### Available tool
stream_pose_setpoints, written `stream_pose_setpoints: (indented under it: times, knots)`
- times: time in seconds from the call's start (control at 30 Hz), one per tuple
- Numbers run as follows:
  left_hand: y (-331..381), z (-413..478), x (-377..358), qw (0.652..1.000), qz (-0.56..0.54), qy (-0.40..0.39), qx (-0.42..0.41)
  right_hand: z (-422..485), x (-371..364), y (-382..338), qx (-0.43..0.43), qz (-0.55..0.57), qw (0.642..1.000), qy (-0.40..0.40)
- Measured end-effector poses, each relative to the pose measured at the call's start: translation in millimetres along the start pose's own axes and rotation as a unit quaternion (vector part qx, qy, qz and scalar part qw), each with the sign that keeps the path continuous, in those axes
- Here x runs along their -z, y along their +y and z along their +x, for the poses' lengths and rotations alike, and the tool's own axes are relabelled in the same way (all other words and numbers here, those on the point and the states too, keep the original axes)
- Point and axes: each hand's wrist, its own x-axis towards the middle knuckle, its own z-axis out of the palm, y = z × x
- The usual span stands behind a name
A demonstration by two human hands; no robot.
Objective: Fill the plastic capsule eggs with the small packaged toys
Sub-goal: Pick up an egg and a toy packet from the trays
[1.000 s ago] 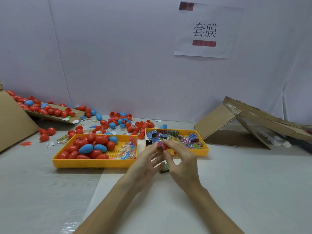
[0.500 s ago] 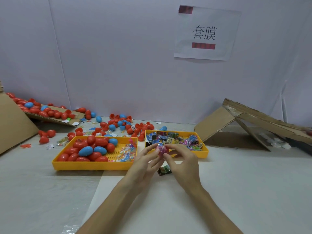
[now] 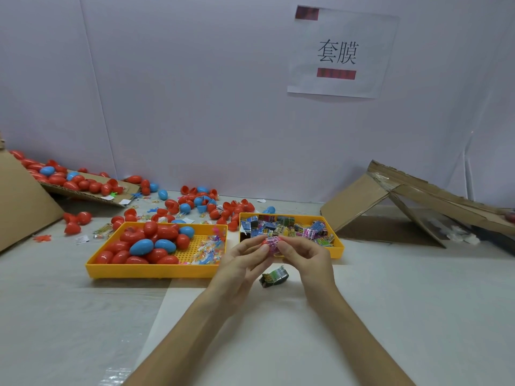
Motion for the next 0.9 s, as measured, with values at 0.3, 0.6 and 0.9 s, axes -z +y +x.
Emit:
stream_pose_setpoints:
  times: [0.3, 0.6, 0.9]
  knots:
    - [-0.8, 0.6, -0.3, 1.0, 0.004, 0.0, -0.01, -0.7, -0.6, -2.8, -0.013, 0.015, 1.0, -0.006]
    - [-2.3, 0.0, -0.7, 0.996, 0.049, 0.046, -0.057, -4.5, -3.3, -0.2, 0.126, -0.15, 0.979, 0.05]
    - [-3.5, 1.1, -0.8, 0.983, 0.135, 0.061, -0.107, 1.4, 3.2, -3.2, 0.018, -0.112, 0.993, 0.014]
